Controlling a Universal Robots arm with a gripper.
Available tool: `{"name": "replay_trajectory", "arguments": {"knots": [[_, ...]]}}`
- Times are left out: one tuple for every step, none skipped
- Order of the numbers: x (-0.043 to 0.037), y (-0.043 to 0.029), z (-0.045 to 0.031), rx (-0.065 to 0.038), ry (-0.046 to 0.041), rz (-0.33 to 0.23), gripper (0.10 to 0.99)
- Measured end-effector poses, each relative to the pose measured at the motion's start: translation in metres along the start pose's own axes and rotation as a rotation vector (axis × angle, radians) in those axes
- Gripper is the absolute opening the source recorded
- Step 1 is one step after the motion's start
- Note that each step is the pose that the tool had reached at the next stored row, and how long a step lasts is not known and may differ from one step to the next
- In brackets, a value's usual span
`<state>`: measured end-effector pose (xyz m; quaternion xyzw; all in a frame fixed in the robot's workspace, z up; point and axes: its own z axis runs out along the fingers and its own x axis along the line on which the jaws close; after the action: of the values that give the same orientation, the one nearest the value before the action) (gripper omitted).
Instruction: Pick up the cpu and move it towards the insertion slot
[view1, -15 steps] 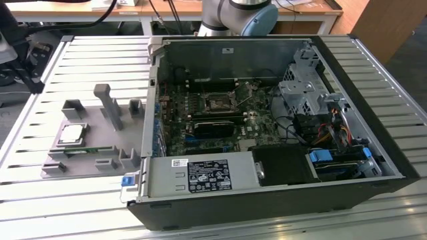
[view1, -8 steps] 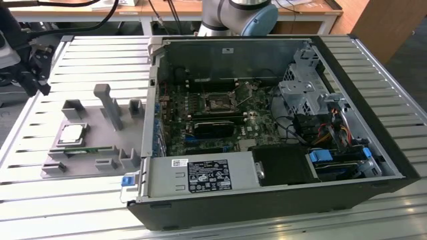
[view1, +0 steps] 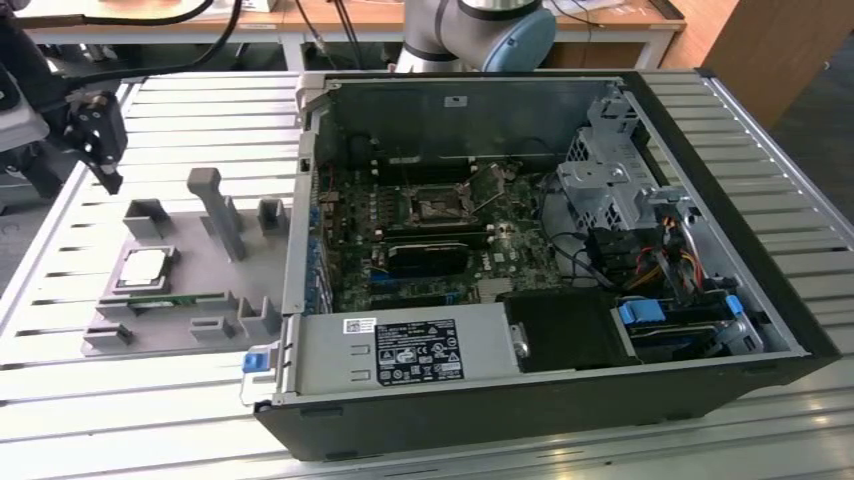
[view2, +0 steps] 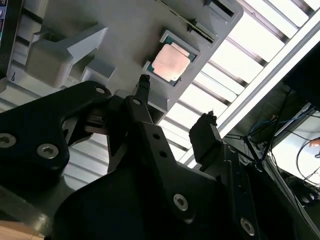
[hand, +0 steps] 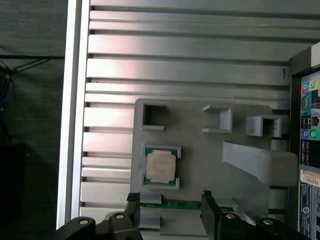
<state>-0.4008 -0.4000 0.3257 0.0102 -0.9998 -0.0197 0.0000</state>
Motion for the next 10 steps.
{"name": "replay_trajectory", "arguments": {"knots": [[0.0000,-0.0001,0.0014,0.000,-0.0001,0.000,0.580],[0.0001,-0.0001,0.0029,0.000,0.0000,0.000,0.647],[0.0001,-0.0002,0.0044,-0.001,0.0000,0.000,0.647],[0.0001,-0.0003,0.0060,-0.001,0.0000,0.000,0.647],[0.0001,-0.0004,0.0078,-0.001,0.0000,0.000,0.655],[0.0001,-0.0006,0.0096,-0.001,0.0000,0.000,0.655],[0.0002,-0.0007,0.0114,-0.001,0.0000,0.000,0.655],[0.0002,-0.0008,0.0132,-0.001,0.0000,0.000,0.714],[0.0002,-0.0009,0.0150,-0.001,0.0000,0.000,0.714],[0.0002,-0.0010,0.0168,-0.001,0.0001,0.000,0.776]]}}
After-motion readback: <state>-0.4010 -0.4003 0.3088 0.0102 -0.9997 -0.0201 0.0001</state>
